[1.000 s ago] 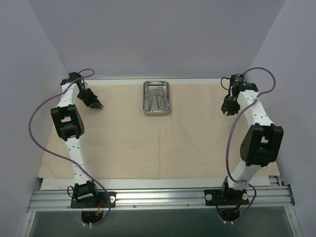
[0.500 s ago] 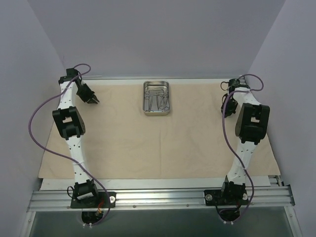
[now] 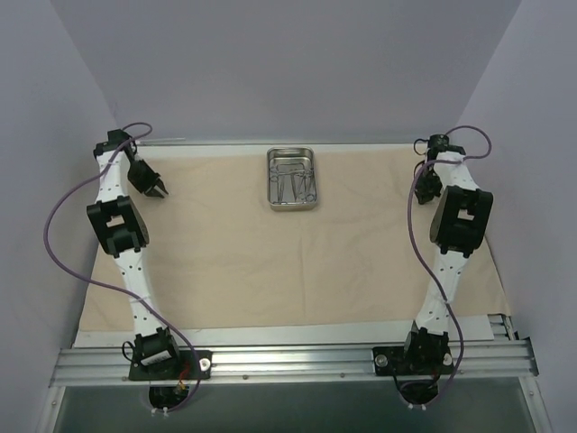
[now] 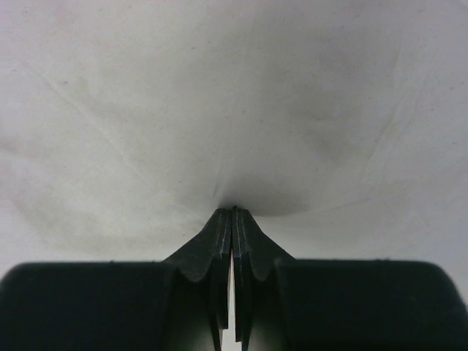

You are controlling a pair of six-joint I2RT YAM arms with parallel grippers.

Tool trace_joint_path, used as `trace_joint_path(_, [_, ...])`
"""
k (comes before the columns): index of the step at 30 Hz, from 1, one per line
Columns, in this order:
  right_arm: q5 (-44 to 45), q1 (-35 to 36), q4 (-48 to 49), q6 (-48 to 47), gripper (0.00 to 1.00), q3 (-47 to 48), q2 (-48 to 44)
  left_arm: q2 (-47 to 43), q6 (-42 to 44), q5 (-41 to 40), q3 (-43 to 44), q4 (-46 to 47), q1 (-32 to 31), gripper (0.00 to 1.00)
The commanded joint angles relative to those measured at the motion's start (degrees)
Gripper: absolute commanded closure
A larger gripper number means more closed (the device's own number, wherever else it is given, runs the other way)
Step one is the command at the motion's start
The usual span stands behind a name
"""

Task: Open and lay out the surgical kit
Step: Smooth out the surgical kit at the center of the board.

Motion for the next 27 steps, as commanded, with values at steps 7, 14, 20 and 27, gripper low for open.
trace_joint_path(7, [-11.95,10.47,0.48,5.07,0.89,-9.6,-14.28,-10.42,1.01,-4.66,-3.36,0.05,-0.94,0.69])
trace_joint_path(14, [-17.23,11.61,4.43,7.27,0.91,-19.71,-15.96,-7.62,0.13,-2.11,-11.46,3.38,-3.49,0.7])
trace_joint_path(20, [-17.94,14.42,6.02,7.98,0.94,-24.11,-13.32,2.39,0.39,-3.95,-1.47,-2.12,-2.26,0.7])
trace_joint_path(27, [-17.49,18.38,6.54,8.94,0.94,-27.27,-12.17,6.81,0.22,-5.35,3.56,-4.78,0.73,0.71])
